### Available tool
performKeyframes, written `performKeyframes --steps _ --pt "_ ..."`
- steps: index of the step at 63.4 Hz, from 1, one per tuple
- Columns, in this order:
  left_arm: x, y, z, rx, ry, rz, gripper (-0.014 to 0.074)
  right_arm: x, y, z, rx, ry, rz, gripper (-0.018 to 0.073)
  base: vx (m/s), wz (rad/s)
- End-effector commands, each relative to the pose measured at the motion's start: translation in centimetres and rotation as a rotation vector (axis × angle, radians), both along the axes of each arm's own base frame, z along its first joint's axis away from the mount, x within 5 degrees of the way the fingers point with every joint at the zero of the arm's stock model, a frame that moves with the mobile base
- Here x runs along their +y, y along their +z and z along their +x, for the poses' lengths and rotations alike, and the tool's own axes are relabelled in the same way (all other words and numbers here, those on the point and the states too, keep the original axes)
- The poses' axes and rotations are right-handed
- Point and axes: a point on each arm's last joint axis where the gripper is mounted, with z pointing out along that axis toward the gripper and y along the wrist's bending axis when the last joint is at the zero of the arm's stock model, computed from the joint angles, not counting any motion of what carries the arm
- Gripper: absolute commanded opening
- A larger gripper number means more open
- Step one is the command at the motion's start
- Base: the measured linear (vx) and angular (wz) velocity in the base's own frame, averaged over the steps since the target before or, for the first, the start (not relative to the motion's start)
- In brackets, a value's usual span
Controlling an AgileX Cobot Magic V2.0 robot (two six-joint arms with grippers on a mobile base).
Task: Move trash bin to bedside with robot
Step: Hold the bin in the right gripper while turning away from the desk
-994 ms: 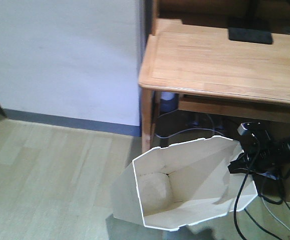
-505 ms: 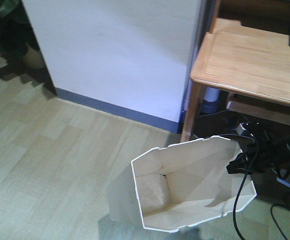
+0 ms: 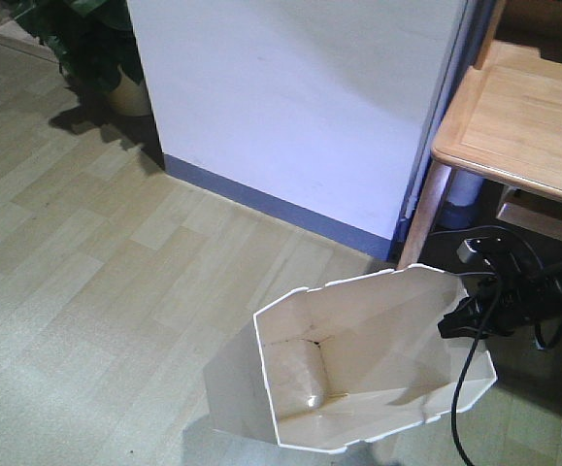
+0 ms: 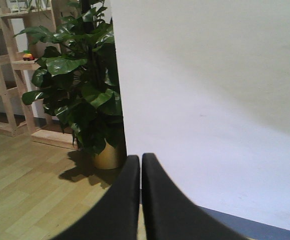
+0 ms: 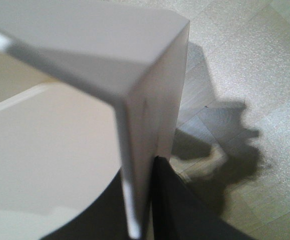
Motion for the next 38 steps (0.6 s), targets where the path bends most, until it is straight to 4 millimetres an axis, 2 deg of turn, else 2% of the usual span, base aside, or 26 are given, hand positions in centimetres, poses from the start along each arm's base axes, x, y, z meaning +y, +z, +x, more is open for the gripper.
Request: performKeyframes --steps 1,38 --pt "-0.05 0.37 -0.07 -0.078 -0.009 -0.022 -0.0006 1.32 3.30 0.65 -0.042 -0.017 0.209 -0.0005 -0.01 0.15" --pt "-0.05 0.37 -0.07 -0.078 -0.009 -0.022 -0.0006 1.32 3.30 0.65 -0.042 -0.017 0.209 -0.0005 0.02 0.21"
